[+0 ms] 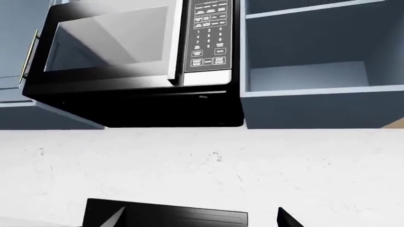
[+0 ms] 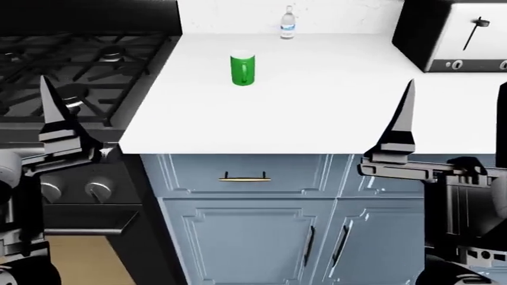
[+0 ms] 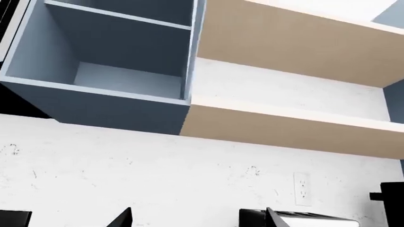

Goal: A wet mug is on the counter and needs to be dried. Pick it up and place it upside down in the open cabinet.

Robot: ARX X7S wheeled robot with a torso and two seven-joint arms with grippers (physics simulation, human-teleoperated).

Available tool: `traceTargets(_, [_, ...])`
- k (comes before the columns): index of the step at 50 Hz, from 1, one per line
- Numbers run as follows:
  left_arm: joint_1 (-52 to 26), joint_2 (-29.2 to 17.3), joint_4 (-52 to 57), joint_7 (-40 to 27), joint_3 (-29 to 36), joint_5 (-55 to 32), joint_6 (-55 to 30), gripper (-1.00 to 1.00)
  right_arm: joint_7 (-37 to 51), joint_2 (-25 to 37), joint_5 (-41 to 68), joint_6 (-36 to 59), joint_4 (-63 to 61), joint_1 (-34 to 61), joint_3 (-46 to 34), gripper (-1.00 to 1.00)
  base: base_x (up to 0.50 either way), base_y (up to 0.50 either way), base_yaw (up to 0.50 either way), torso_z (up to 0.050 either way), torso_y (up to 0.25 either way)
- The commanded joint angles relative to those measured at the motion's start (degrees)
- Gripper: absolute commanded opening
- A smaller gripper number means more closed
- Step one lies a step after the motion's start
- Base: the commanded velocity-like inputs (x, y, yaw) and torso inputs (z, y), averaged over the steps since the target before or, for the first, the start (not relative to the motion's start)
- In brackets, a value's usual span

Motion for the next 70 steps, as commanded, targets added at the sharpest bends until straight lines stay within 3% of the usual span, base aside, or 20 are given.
traceTargets(1, [0.63, 0.1, -0.55, -0.44, 0.41, -0.54, 1.0, 1.0, 0.55, 0.24, 0.4, 0.34, -0.29, -0.06, -0.57, 1.0, 0.0, 0.5, 0.0, 0.0, 0.0])
traceTargets(16, [0.83, -0.44, -0.53, -1.13, 0.84, -0.97, 1.25, 1.0, 1.34, 0.81, 0.87, 0.38, -0.77, -0.59, -0.38, 1.0, 0.0, 0.44, 0.0, 0.0, 0.0])
traceTargets(25, [-0.61, -1.49, 0.37, -1.49, 0.93, -2.17, -1.13, 1.0, 1.93, 0.7, 2.65, 6.96, -3.35, 1.88, 0.66, 1.0, 0.0, 0.0, 0.0, 0.0, 0.0])
traceTargets(31, [-8.35, -4.38, 3.43, -2.26, 0.27, -9.21, -17.15, 1.0, -0.26, 0.97, 9.02, 23.25, -6.94, 9.17, 2.93, 1.0, 0.0, 0.0, 0.0, 0.0, 0.0])
traceTargets(37, [-21.15, -3.84, 2.99, -4.98, -4.99, -24.32, -39.89, 1.0, -2.22, -0.41, 18.01, 47.39, -8.27, 22.06, 9.17, 1.0, 0.0, 0.0, 0.0, 0.0, 0.0])
traceTargets(42, [-28.21, -4.28, 0.34, -6.52, -5.61, -30.42, -51.93, 1.0, -2.18, -2.2, 21.58, 64.96, -6.41, 30.66, 12.82, 1.0, 0.0, 0.0, 0.0, 0.0, 0.0])
traceTargets(49, [-38.57, -3.8, -4.89, -11.18, -6.83, -35.5, -66.0, 1.0, 25.5, 4.93, 54.14, 65.3, 4.89, 37.18, 14.88, 1.0, 0.0, 0.0, 0.0, 0.0, 0.0])
traceTargets(57, [-41.31, -8.64, -14.58, -25.98, -5.1, -51.66, -65.99, 1.0, 35.36, 8.1, 64.22, 65.11, 11.66, 41.18, 13.46, 1.0, 0.0, 0.0, 0.0, 0.0, 0.0])
traceTargets(63, [-42.75, -9.91, -17.81, -31.42, -4.2, -57.74, -65.64, 1.0, 40.86, 10.45, 70.77, 64.47, 13.98, 43.38, 11.83, 1.0, 0.0, 0.0, 0.0, 0.0, 0.0])
traceTargets(70, [-42.61, -10.93, -19.38, -33.67, -4.59, -60.26, -63.51, 1.0, 39.7, 13.15, 70.5, 61.92, 12.26, 44.78, 8.53, 1.0, 0.16, 0.0, 0.0, 0.0, 0.0])
